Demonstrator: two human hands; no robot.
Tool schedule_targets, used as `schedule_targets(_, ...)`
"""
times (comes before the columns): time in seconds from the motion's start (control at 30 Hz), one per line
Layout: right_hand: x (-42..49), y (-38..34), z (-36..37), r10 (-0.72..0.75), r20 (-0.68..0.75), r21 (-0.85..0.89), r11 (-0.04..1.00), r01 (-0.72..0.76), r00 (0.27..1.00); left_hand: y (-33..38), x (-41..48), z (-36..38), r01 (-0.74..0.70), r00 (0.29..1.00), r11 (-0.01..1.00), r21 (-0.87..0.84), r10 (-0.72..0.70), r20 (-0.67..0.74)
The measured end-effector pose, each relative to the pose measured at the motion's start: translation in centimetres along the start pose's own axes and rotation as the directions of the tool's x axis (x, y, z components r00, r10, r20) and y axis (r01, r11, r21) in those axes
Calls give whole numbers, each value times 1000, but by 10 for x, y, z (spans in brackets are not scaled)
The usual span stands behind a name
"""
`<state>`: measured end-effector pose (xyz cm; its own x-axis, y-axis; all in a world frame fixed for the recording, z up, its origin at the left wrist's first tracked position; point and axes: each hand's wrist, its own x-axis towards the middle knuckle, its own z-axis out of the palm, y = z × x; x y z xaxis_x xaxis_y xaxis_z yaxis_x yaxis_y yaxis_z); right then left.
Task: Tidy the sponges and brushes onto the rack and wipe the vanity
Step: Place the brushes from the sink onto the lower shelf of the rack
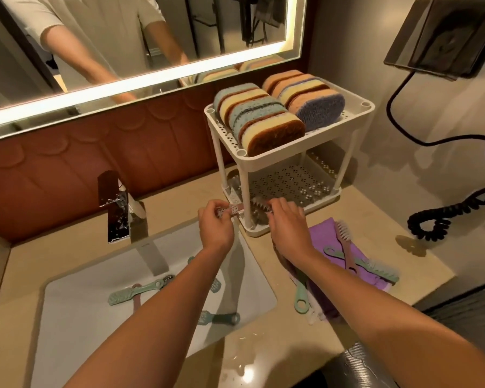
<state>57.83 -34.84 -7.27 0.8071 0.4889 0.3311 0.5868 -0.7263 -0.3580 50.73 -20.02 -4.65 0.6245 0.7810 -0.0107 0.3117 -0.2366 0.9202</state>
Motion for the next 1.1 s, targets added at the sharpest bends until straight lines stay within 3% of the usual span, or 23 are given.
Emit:
schedule_targets(0.13,14,5,7,-2,12,-134,991,3,1000,3,15,13,-59,997,994,89,53,64)
schedule_targets(0.27,33,3,9,43,166,-246,969,-1,985,1,26,20,-222,967,951,215,188,170)
schedule_targets(0.4,50,5,14,17,258,-185,982,32,966,-5,42,29,-322,938,885,335,249,242)
schedule_targets(0.57,68,16,35,19,197,22,999,-24,980,-8,62,40,-353,925,795,493,217,312)
schedule_targets(0.7,75,14,42,0,174,13,1000,-2,985,-8,75,42,-377,906,766,521,187,380)
schedule_targets(0.83,75,9,50,25,181,36,999,-32,983,-11,77,41,-485,857,612,624,189,480)
schedule_targets(0.9,68,9,55,49,147,86,994,-62,988,-11,76,41,-540,834,546,641,242,496)
schedule_targets(1.0,64,16,58,53,69,106,993,-60,996,-11,75,44,-669,743,444,596,377,553)
schedule_targets(1.1,63,19,61,23,20,81,996,-25,1000,-10,74,49,-681,730,452,576,358,582)
